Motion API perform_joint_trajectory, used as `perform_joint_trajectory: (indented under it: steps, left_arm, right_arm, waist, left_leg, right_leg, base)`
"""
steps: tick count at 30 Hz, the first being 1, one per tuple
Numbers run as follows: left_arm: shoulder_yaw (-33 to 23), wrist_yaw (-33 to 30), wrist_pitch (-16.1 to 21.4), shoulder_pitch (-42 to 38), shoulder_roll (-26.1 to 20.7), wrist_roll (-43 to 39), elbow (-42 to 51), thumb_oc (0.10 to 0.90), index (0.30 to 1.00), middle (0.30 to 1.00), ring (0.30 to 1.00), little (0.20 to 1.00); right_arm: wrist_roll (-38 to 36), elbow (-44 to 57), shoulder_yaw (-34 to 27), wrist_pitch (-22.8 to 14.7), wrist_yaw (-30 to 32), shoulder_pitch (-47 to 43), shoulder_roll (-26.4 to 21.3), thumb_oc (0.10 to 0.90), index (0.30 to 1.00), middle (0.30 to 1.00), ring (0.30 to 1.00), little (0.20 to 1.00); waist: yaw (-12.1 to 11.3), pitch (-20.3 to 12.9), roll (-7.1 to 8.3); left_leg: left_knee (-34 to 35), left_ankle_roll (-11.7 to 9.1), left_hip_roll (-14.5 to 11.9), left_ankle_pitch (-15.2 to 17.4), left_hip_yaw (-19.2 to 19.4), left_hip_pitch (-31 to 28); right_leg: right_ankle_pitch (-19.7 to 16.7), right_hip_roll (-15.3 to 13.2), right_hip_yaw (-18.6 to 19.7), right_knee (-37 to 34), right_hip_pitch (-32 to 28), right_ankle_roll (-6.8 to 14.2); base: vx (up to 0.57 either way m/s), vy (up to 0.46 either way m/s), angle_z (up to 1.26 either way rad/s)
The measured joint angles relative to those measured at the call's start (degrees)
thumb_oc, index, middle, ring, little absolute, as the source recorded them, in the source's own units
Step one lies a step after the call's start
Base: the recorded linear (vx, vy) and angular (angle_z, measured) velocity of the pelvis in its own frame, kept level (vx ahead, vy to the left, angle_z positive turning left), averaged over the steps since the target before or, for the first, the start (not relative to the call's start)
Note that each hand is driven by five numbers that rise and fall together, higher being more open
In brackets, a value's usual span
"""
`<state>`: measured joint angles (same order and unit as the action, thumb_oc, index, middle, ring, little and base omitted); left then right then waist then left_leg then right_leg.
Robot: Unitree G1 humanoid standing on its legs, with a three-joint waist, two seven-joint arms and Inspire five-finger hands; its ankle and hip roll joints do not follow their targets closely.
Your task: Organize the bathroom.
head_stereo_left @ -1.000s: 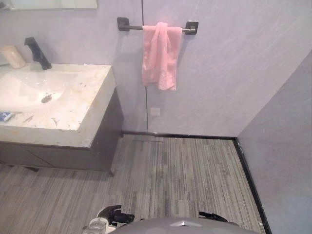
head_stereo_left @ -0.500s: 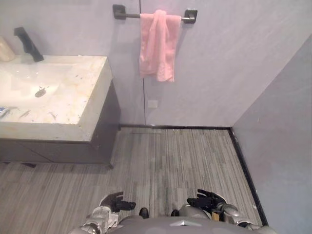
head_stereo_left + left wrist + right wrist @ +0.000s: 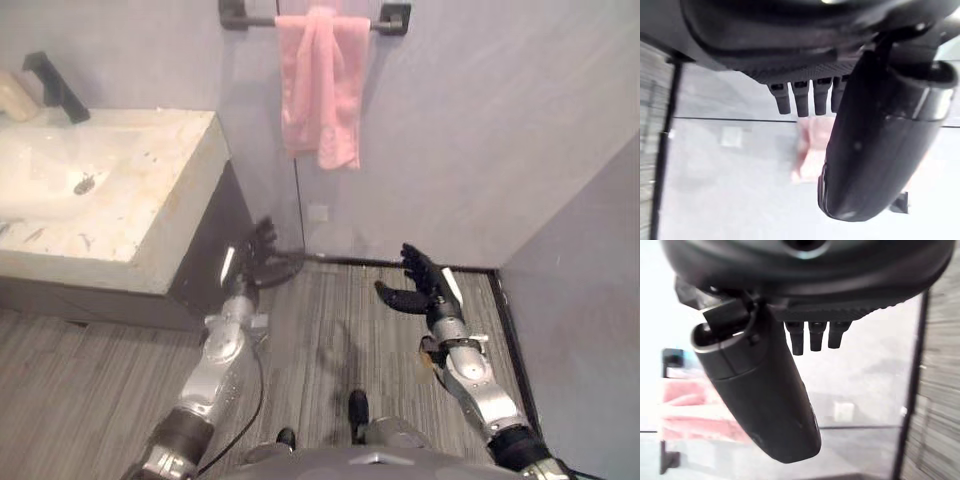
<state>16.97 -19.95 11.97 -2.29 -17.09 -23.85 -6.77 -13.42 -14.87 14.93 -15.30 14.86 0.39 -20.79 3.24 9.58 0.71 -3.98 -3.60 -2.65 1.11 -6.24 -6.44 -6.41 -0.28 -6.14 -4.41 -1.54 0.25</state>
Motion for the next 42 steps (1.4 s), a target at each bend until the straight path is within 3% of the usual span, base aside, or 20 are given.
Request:
perform_joint_trajectory:
  steps: [4, 6, 7, 9, 12, 14, 17, 21, 22, 24, 25, 26, 28, 29, 30, 31, 33, 37, 41, 42]
  left_arm:
    - [-0.17, -4.52, 0.56, 1.23, -1.24, 3.43, -0.82, 0.8, 0.9, 0.9, 0.9, 0.9]
    - [-0.18, -6.4, 0.59, 2.55, -1.51, 4.24, -1.07, 0.8, 0.9, 0.9, 0.9, 0.9]
    - [-0.18, -6.94, 0.6, 3.08, -1.53, 4.39, -1.2, 0.8, 0.9, 0.9, 0.9, 0.9]
    - [0.03, -8.48, 0.62, 3.4, -1.72, 6.38, -2.04, 0.8, 0.9, 0.9, 0.9, 0.9]
    - [0.0, -10.09, 0.65, 3.45, -1.89, 6.42, -2.14, 0.8, 0.9, 0.9, 0.9, 0.9]
    - [-0.06, -10.52, 0.66, 3.45, -1.98, 6.44, -2.18, 0.8, 0.9, 0.9, 0.9, 0.9]
    - [0.08, -10.15, 1.72, 3.25, -1.83, 6.55, -3.88, 0.8, 0.9, 0.9, 0.9, 0.9]
    - [0.07, -9.21, 1.86, 4.6, -1.81, 6.58, -5.52, 0.8, 0.9, 0.9, 0.9, 0.9]
    - [-0.03, -7.5, 1.84, 4.99, -1.96, 6.53, -5.56, 0.8, 0.9, 0.9, 0.9, 0.9]
    - [-1.2, -5.86, 1.84, 5.02, -3.02, 6.28, -4.47, 0.8, 0.9, 0.9, 0.9, 0.9]
    - [-1.11, -3.85, 1.85, 4.88, -3.86, 6.49, -3.6, 0.8, 0.9, 0.9, 0.9, 0.9]
    - [-1.11, -3.85, 1.85, 4.88, -3.86, 6.49, -3.6, 0.8, 0.9, 0.9, 0.9, 0.9]
    - [0.37, -0.34, 1.86, 3.85, -3.83, 6.45, -0.18, 0.8, 0.9, 0.9, 0.9, 0.9]
    - [0.37, -0.34, 1.86, 3.85, -3.83, 6.45, -0.18, 0.8, 0.9, 0.9, 0.9, 0.9]
    - [1.54, 0.29, 1.9, 2.69, -4.39, 6.47, 0.67, 0.8, 0.9, 0.9, 0.9, 0.9]
    - [2.48, 0.28, 1.9, 1.96, -4.71, 6.48, 0.75, 0.8, 0.9, 0.9, 0.9, 0.9]
    - [2.88, -0.16, 1.64, 2.04, -5.46, 6.46, 0.65, 0.8, 0.9, 0.9, 0.9, 0.9]
    - [2.75, -2.17, 1.58, 1.75, -6.3, 6.01, 0.57, 0.8, 0.9, 0.9, 0.9, 0.9]
    - [2.38, -3.52, 1.58, 2.43, -6.38, 5.2, 0.52, 0.8, 0.9, 0.9, 0.9, 0.9]
    - [2.03, -3.71, 1.58, 3.07, -6.57, 5.2, 0.53, 0.8, 0.9, 0.9, 0.9, 0.9]
  right_arm:
    - [2.11, 3.56, 0.61, -3.03, 1.61, -0.22, -0.96, 0.8, 0.9, 0.9, 0.9, 0.9]
    - [4.17, 4.17, 1.6, -4.17, 2.03, -0.54, -1.28, 0.8, 0.9, 0.9, 0.9, 0.9]
    - [4.26, 4.17, 1.85, -4.35, 2.1, -0.89, -1.33, 0.8, 0.9, 0.9, 0.9, 0.9]
    - [4.23, 4.21, 2.47, -4.32, 3.06, -1.68, -1.62, 0.8, 0.9, 0.9, 0.9, 0.9]
    - [4.26, 4.19, 3.19, -4.23, 4.22, -3.0, -2.16, 0.8, 0.9, 0.9, 0.9, 0.9]
    - [4.28, 4.19, 3.66, -4.23, 4.55, -3.42, -2.23, 0.8, 0.9, 0.9, 0.9, 0.9]
    - [6.41, 4.2, 3.81, -4.24, 5.58, -3.43, -2.25, 0.8, 0.9, 0.9, 0.9, 0.9]
    - [6.49, 4.25, 3.57, -4.24, 6.27, -3.13, -2.87, 0.8, 0.9, 0.9, 0.9, 0.9]
    - [6.47, 4.31, 3.53, -4.13, 7.1, -3.13, -3.78, 0.8, 0.9, 0.9, 0.9, 0.9]
    - [7.63, 5.25, 3.6, -4.09, 8.43, -3.07, -3.51, 0.8, 0.9, 0.9, 0.9, 0.9]
    - [9.17, 6.3, 3.58, -4.09, 9.88, -3.03, -3.37, 0.8, 0.9, 0.9, 0.9, 0.9]
    - [9.17, 6.3, 3.58, -4.09, 9.88, -3.03, -3.37, 0.8, 0.9, 0.9, 0.9, 0.9]
    - [11.08, 8.1, 3.34, -4.06, 14.06, -2.91, -1.93, 0.8, 0.9, 0.9, 0.9, 0.9]
    - [11.08, 8.1, 3.34, -4.06, 14.06, -2.91, -1.93, 0.8, 0.9, 0.9, 0.9, 0.9]
    - [13.1, 8.47, 1.33, -4.06, 18.82, -2.63, 1.64, 0.8, 0.9, 0.9, 0.9, 0.9]
    - [13.39, 8.46, 0.37, -3.94, 22.1, -2.24, 3.24, 0.8, 0.9, 0.9, 0.9, 0.9]
    - [15.21, 8.81, -0.47, -3.89, 27.55, -1.72, 5.15, 0.8, 0.9, 0.9, 0.9, 0.9]
    - [15.4, 8.85, -0.78, -3.81, 32.86, -1.58, 5.33, 0.8, 0.9, 0.9, 0.9, 0.9]
    - [15.58, 8.72, 0.87, -3.81, 31.53, -1.6, 5.27, 0.8, 0.9, 0.9, 0.9, 0.9]
    - [16.21, 8.73, 1.51, -3.84, 30.42, -1.6, 5.27, 0.8, 0.9, 0.9, 0.9, 0.9]
  waist:
    - [-1.61, -0.16, 2.91]
    - [-2.1, -0.03, 3.67]
    - [-2.26, -0.05, 3.61]
    - [-3.02, -0.07, 3.57]
    - [-3.78, -0.01, 3.53]
    - [-4.91, 0.05, 3.03]
    - [-4.73, 0.27, 2.04]
    - [-5.19, 0.33, -0.82]
    - [-5.25, 0.4, -2.29]
    - [-6.46, 0.16, -1.29]
    - [-6.28, 0.24, -1.11]
    - [-6.28, 0.24, -1.11]
    - [-5.78, 0.41, -0.61]
    - [-5.78, 0.41, -0.61]
    - [-5.89, 0.86, -1.4]
    - [-5.18, 0.92, -1.14]
    - [-3.78, 0.95, -1.27]
    - [-2.44, 0.83, -1.1]
    - [-3.24, -0.14, 0.59]
    - [-3.62, -0.91, 1.87]
  left_leg:
    - [-22.7, -0.48, 1.44, 0.87, 2.1, 10.34]
    - [-25.61, 0.04, 1.12, 2.1, 3.41, 12.67]
    - [-24.52, 0.1, 1.01, 2.15, 3.62, 13.04]
    - [-13.53, 0.36, 0.63, 1.81, 5.41, 11.57]
    - [5.3, 0.14, -0.35, -3.11, 6.04, 9.44]
    - [8.86, -0.06, -1.7, -5.79, 6.0, 9.36]
    - [7.45, -0.74, -3.44, -7.51, 6.17, 13.17]
    - [7.01, -0.73, -4.05, -7.42, 6.2, 14.85]
    - [7.45, -0.1, -3.18, -9.58, 6.87, 12.94]
    - [7.69, 1.23, 1.42, -10.33, 7.94, 11.23]
    - [8.79, 3.5, 3.34, -11.29, 8.11, 9.9]
    - [8.79, 3.5, 3.34, -11.29, 8.11, 9.9]
    - [8.86, 6.91, 6.48, -9.03, 9.0, 7.45]
    - [8.86, 6.91, 6.48, -9.03, 9.0, 7.45]
    - [8.83, 7.87, 6.09, -8.78, 9.05, 5.71]
    - [8.84, 9.15, 6.34, -7.02, 9.08, 4.46]
    - [8.85, 8.94, 6.35, -6.85, 9.93, 3.04]
    - [8.83, 8.45, 6.25, -5.8, 11.24, 2.22]
    - [8.84, 6.6, 6.35, -4.64, 12.15, 2.04]
    - [8.87, 5.64, 6.57, -4.05, 12.51, 2.0]
  right_leg:
    - [0.93, -0.45, -0.09, 0.19, -1.78, -3.29]
    - [1.51, -0.23, -0.13, -0.01, -3.06, -4.0]
    - [2.04, 0.03, -0.07, -0.06, -3.5, -4.06]
    - [3.04, 0.48, 0.2, -0.15, -3.99, -3.51]
    - [3.75, 0.99, 0.57, -0.17, -4.65, -3.26]
    - [4.15, 1.53, 1.51, -0.18, -5.39, -3.32]
    - [6.37, 1.47, 1.91, -0.2, -6.86, -4.21]
    - [8.97, -0.81, 3.49, -0.19, -9.25, -0.86]
    - [10.3, -2.21, 4.82, -0.2, -10.5, 1.2]
    - [10.65, -6.76, 6.04, 0.46, -10.81, 1.68]
    - [10.35, -8.64, 5.62, 0.72, -11.46, 2.23]
    - [10.35, -8.64, 5.62, 0.72, -11.46, 2.23]
    - [8.44, -11.41, 4.47, 4.13, -11.44, 5.09]
    - [8.44, -11.41, 4.47, 4.13, -11.44, 5.09]
    - [10.57, -11.9, 4.47, 17.72, -6.03, 8.53]
    - [11.4, -12.05, 5.27, 25.84, -2.21, 8.97]
    - [12.26, -12.35, 5.88, 32.14, 1.68, 7.88]
    - [11.15, -11.8, 5.02, 19.27, 3.56, 8.24]
    - [3.07, -10.49, 5.3, 3.11, 1.59, 8.02]
    - [1.28, -10.5, 5.39, -0.09, 0.86, 7.72]
  base:
    - [0.14, -0.131, -0.07]
    - [0.19, -0.015, -0.01]
    - [0.26, 0.028, -0.04]
    - [0.29, 0.079, -0.02]
    - [0.24, 0.087, 0.0]
    - [0.23, 0.108, -0.25]
    - [0.29, 0.148, 0.0]
    - [0.4, 0.285, -0.22]
    - [0.39, 0.304, -0.52]
    - [0.41, 0.309, -0.58]
    - [0.18, 0.139, -0.23]
    - [0.25, 0.212, -0.05]
    - [0.22, 0.199, -0.04]
    - [0.18, 0.219, -0.12]
    - [0.23, 0.237, -0.05]
    - [0.26, 0.252, -0.07]
    - [0.13, 0.061, -0.03]
    - [0.11, -0.053, -0.13]
    - [0.09, -0.189, -0.17]
    - [0.09, -0.286, -0.15]
